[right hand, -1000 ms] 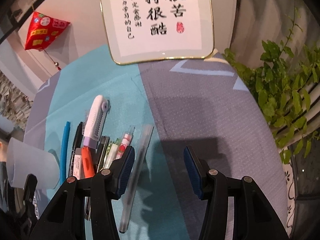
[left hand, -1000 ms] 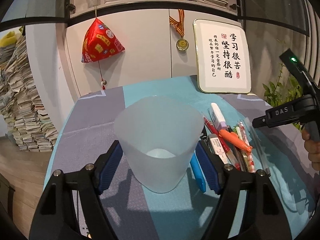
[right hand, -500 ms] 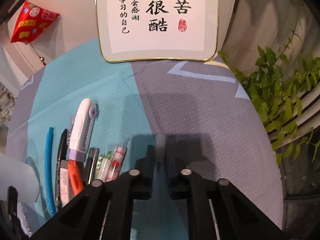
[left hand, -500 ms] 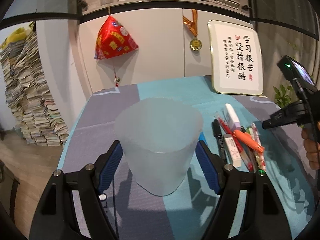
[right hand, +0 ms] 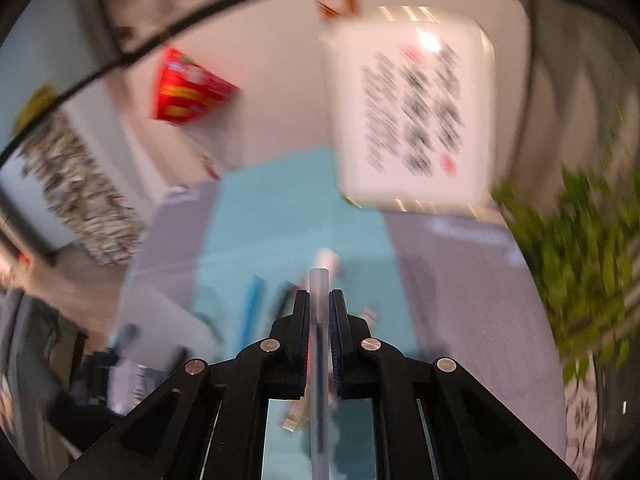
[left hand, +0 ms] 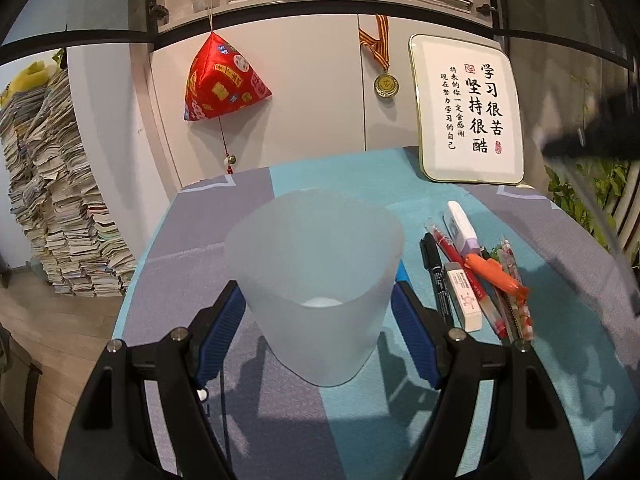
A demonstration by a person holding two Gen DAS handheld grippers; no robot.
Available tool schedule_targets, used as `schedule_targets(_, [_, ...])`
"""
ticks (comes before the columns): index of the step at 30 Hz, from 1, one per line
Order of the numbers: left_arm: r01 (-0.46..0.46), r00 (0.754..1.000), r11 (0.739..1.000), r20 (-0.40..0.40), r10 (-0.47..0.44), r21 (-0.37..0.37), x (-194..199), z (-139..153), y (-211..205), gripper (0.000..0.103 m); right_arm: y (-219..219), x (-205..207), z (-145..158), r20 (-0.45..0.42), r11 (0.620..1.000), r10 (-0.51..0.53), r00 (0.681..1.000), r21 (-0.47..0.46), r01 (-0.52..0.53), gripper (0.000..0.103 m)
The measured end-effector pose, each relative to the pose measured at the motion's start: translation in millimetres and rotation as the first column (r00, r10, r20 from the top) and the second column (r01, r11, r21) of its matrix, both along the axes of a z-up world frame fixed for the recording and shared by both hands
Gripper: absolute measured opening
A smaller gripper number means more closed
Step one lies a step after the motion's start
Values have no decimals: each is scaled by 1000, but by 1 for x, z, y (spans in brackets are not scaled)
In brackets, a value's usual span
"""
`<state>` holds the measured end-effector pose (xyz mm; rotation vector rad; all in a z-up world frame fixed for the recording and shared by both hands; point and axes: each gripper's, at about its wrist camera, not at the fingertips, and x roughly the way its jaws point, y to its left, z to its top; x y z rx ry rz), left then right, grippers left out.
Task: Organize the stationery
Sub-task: 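Lift the clear pen with the right gripper and drop it into the frosted cup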
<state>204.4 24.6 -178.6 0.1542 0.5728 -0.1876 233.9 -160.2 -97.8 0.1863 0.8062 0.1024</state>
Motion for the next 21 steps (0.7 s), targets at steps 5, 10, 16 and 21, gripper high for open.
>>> schedule_targets(5, [-1,1000,1000,0,1,-1,-1,0,-1,74,51,8,34,144,988,149,978,16,-153,10])
schedule_targets(10, [-1,1000,1000,-2,1,-4,0,0,-1,74,93,28,49,278,963,242,930,52,-266,10])
schedule_targets(16, [-2,1000,1000,-5,2,-8,1,1,0,74,112,56,33,293,939,296,909,84,-332,10])
schedule_targets(21, [1,1000,1000,-7,-1,-2,2,0,-2,74,109,67,19,278,919,303,912,168,-356,10])
